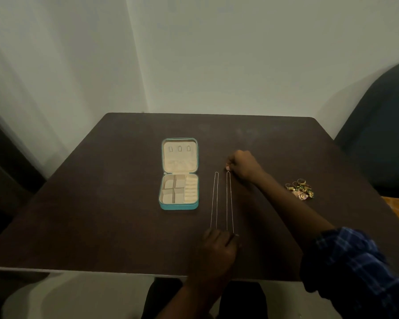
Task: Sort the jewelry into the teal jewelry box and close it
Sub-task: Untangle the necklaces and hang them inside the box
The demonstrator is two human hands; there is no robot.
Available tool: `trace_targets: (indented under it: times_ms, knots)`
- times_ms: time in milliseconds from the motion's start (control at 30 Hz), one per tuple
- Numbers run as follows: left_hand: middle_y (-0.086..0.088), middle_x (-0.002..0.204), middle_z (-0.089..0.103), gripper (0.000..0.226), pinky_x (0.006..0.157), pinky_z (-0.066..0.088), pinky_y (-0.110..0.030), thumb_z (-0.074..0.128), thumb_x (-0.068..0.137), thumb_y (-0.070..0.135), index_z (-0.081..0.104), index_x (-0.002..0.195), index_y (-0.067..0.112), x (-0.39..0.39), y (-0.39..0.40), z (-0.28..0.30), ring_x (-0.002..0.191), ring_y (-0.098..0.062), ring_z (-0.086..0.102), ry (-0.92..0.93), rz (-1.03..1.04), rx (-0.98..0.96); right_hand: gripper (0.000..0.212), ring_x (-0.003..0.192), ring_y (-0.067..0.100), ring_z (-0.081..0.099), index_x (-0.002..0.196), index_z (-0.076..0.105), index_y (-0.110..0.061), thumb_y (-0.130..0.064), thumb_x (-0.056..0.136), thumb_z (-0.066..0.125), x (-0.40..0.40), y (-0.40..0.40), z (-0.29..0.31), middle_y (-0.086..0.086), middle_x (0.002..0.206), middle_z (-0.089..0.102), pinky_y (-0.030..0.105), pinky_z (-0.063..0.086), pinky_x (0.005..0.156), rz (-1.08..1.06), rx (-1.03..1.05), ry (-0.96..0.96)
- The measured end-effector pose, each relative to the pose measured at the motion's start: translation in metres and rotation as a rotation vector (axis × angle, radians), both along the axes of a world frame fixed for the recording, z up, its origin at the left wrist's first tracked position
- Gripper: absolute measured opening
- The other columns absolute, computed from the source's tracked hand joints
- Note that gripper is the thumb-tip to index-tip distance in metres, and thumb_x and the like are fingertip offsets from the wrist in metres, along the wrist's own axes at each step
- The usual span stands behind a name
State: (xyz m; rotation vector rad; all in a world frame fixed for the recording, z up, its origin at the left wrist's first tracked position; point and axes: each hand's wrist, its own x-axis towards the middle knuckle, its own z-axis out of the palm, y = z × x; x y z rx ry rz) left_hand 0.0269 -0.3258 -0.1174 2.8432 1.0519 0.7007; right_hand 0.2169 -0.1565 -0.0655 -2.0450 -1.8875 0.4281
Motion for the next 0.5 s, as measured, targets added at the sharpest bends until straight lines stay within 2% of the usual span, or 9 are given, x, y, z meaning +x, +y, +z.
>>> trace_targets:
  times_ms: [67,167,300,500]
  knots:
    - [0.009,0.091,0.069,0.031,0.079,0.050,-0.023,0.043,0.085,0.037,0.071,0.090,0.026,0.0007,-0.0005,-0.0027,0.084,-0.007,0.063,-0.001,0.001,-0.014,0.010,0.087,0.029,0.063,0.085,0.070,-0.002,-0.009,0.085,0.063,0.0006,0.0018,-0.0023,0.016,0.089,0.070,0.027,0.041,0.067,-0.009,0.014,-0.007]
    - [0.007,0.098,0.070,0.030,0.084,0.049,-0.024,0.045,0.087,0.040,0.071,0.091,0.025,0.0005,-0.0043,-0.0036,0.089,-0.008,0.063,-0.021,0.016,-0.044,0.011,0.090,0.030,0.063,0.087,0.070,-0.002,-0.011,0.086,0.063,0.0003,0.0029,-0.0059,0.016,0.091,0.070,0.032,0.047,0.075,-0.002,0.028,-0.004]
    - [0.005,0.099,0.070,0.030,0.087,0.041,-0.026,0.046,0.087,0.039,0.070,0.092,0.023,-0.0003,-0.0061,-0.0030,0.089,-0.010,0.063,-0.037,0.027,-0.036,0.013,0.092,0.031,0.063,0.091,0.071,-0.003,-0.012,0.086,0.063,-0.0009,0.0033,-0.0061,0.016,0.095,0.071,0.033,0.047,0.078,0.003,0.029,-0.007]
    - [0.008,0.101,0.069,0.029,0.089,0.039,-0.024,0.046,0.086,0.041,0.069,0.094,0.026,-0.0030,-0.0070,-0.0024,0.093,-0.006,0.062,-0.031,0.014,-0.042,0.014,0.097,0.030,0.063,0.093,0.073,-0.007,-0.008,0.084,0.063,-0.0011,0.0023,-0.0046,0.014,0.098,0.072,0.034,0.049,0.083,-0.010,0.033,0.012]
